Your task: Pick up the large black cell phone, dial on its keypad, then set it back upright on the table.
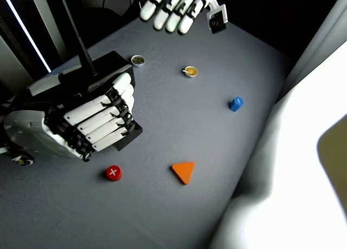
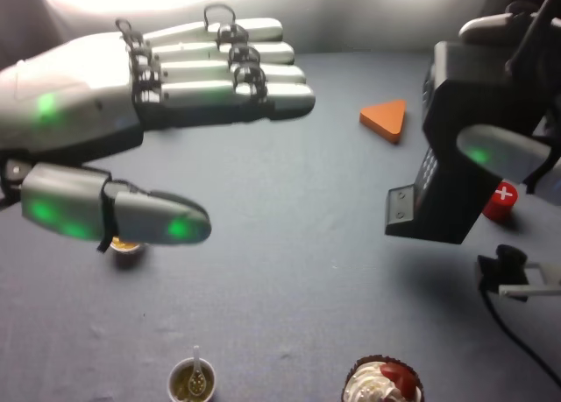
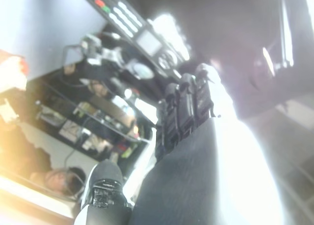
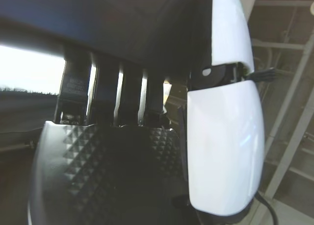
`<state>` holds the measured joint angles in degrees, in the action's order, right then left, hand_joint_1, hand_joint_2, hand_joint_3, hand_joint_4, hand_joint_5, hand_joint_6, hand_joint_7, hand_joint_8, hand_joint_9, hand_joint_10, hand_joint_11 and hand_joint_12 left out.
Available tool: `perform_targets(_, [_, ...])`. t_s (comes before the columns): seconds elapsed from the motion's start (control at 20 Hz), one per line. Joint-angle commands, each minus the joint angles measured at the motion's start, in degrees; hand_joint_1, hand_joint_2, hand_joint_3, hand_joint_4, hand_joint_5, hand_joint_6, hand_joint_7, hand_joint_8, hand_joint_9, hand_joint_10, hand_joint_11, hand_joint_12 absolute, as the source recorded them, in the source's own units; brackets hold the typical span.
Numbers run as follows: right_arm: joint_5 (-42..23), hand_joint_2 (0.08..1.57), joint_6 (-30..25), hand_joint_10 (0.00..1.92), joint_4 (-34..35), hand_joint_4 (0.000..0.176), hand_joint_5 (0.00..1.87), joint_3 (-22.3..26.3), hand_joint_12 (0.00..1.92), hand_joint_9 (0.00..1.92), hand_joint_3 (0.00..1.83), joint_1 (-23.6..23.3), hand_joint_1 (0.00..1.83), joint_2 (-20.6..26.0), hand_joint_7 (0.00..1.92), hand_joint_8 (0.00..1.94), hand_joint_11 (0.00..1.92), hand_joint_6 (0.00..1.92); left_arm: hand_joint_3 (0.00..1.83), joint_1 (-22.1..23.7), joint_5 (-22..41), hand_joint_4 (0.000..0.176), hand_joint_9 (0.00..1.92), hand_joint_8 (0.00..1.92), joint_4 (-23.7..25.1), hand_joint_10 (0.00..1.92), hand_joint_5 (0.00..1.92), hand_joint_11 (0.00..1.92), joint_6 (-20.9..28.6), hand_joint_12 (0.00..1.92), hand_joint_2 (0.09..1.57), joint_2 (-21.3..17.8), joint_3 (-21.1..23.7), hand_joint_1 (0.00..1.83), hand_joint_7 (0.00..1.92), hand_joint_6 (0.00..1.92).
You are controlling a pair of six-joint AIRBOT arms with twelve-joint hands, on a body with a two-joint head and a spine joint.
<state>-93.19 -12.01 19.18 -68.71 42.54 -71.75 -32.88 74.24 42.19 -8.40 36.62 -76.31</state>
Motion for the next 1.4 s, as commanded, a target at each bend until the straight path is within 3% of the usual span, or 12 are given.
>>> perform_targets(0.0, [-7.83, 1.15, -1.3, 1.4, -1.21, 0.0, 0.88, -0.53, 1.5, 0.87, 0.0, 0.06, 1.37, 0.32, 0.86, 1.15, 0.83, 0.96, 0.02, 1.85, 5.95, 0.024, 0.11, 0.01, -5.23, 0.0, 0.17, 0.02, -0.91, 0.03, 1.28, -0.19, 0.1, 0.0, 0.24, 0.0])
perform_targets(0.15, [-7.83, 1.14, -1.29, 1.35, -1.62, 0.0, 0.88, -1.75, 1.45, 0.92, 0.0, 0.42, 1.37, -0.49, 0.9, 1.04, 0.89, 0.99, 0.01, 2.97, 6.05, 0.03, 0.11, 0.01, -5.3, 0.0, 0.17, 0.0, -1.89, 0.03, 1.28, 0.22, 0.84, 0.0, 0.24, 0.0])
perform_targets(0.25, [-7.83, 1.14, -1.29, 1.37, -1.61, 0.0, 0.89, -2.44, 1.47, 0.9, 0.0, 0.73, 1.37, -0.81, 0.89, 1.09, 0.86, 0.96, 0.01, 4.09, 6.1, 0.01, 0.12, 0.01, -4.93, 0.0, 0.17, 0.03, -1.84, 0.05, 1.28, 0.81, 0.95, 0.0, 0.25, 0.0])
perform_targets(0.35, [-7.83, 1.15, -1.29, 1.38, -1.6, 0.0, 0.88, -3.11, 1.51, 0.89, 0.0, 1.14, 1.37, -1.22, 0.89, 1.09, 0.83, 0.96, 0.0, 5.27, 6.17, 0.019, 0.12, 0.0, -3.93, 0.0, 0.17, 0.0, -1.16, 0.1, 1.27, 1.32, 0.79, 0.0, 0.25, 0.0])
perform_targets(0.4, [-7.83, 1.15, -1.29, 1.38, -1.6, 0.0, 0.87, -3.29, 1.52, 0.89, 0.0, 1.33, 1.37, -1.32, 0.9, 1.07, 0.85, 0.97, 0.0, 5.71, 6.13, 0.042, 0.1, 0.0, -3.33, 0.0, 0.17, 0.0, -0.78, 0.03, 1.25, 1.46, 0.73, 0.0, 0.25, 0.0])
perform_targets(0.5, [-7.83, 1.13, -1.29, 1.33, -1.6, 0.0, 0.89, -3.82, 1.46, 0.92, 0.0, 1.64, 1.37, -1.6, 0.91, 1.04, 0.88, 0.95, 0.0, 7.99, 5.68, 0.054, 0.09, 0.0, 0.02, 0.0, 0.17, 0.0, 1.0, 0.0, 1.24, 1.86, 0.49, 0.0, 0.24, 0.0])
perform_targets(0.65, [-7.83, 1.14, -1.29, 1.38, -1.58, 0.0, 0.88, -4.43, 1.5, 0.89, 0.0, 1.99, 1.37, -1.91, 0.91, 1.04, 0.82, 1.0, 0.0, 10.42, 4.6, 0.04, 0.11, 0.0, 3.93, 0.01, 0.16, 0.02, 3.14, 0.01, 1.24, 1.8, 0.39, 0.0, 0.24, 0.0])
perform_targets(0.8, [-7.83, 1.14, -1.29, 1.37, -1.56, 0.0, 0.9, -4.52, 1.49, 0.9, 0.0, 2.26, 1.37, -1.94, 0.92, 1.02, 0.84, 0.96, 0.0, 9.81, 5.23, 0.061, 0.11, 0.0, 3.91, 0.0, 0.18, 0.02, 4.08, 0.01, 1.25, 1.92, 0.4, 0.0, 0.25, 0.01])
perform_targets(0.85, [-7.83, 1.13, -1.29, 1.36, -1.49, 0.0, 0.91, -4.56, 1.48, 0.91, 0.0, 2.42, 1.37, -1.86, 0.91, 1.02, 0.84, 0.94, 0.0, 9.86, 5.13, 0.044, 0.1, 0.0, 3.92, 0.0, 0.17, 0.01, 4.13, 0.01, 1.25, 2.15, 0.41, 0.0, 0.24, 0.0])
perform_targets(1.2, [-7.83, 1.14, -1.3, 1.34, -0.92, 0.0, 0.89, -5.44, 1.47, 0.91, 0.0, 3.7, 1.37, -2.18, 0.93, 1.01, 0.81, 0.99, 0.0, 9.88, 5.23, 0.042, 0.11, 0.0, 3.94, 0.01, 0.18, 0.03, 4.41, 0.02, 1.24, 2.96, 0.35, 0.0, 0.25, 0.0])
perform_targets(1.25, [-7.83, 1.13, -1.3, 1.32, -0.92, 0.0, 0.89, -5.54, 1.46, 0.92, 0.0, 3.82, 1.37, -2.28, 0.94, 0.99, 0.84, 0.99, 0.0, 9.94, 5.19, 0.052, 0.09, 0.0, 3.94, 0.0, 0.19, 0.01, 4.41, 0.02, 1.24, 2.97, 0.29, 0.0, 0.25, 0.0])
perform_targets(1.35, [-7.83, 1.13, -1.3, 1.31, -0.92, 0.0, 0.89, -5.49, 1.44, 0.94, 0.0, 3.95, 1.37, -2.37, 0.95, 0.98, 0.87, 0.96, 0.0, 10.01, 5.2, 0.049, 0.09, 0.0, 4.03, 0.0, 0.18, 0.0, 4.4, 0.0, 1.25, 2.97, 0.18, 0.0, 0.24, 0.0])
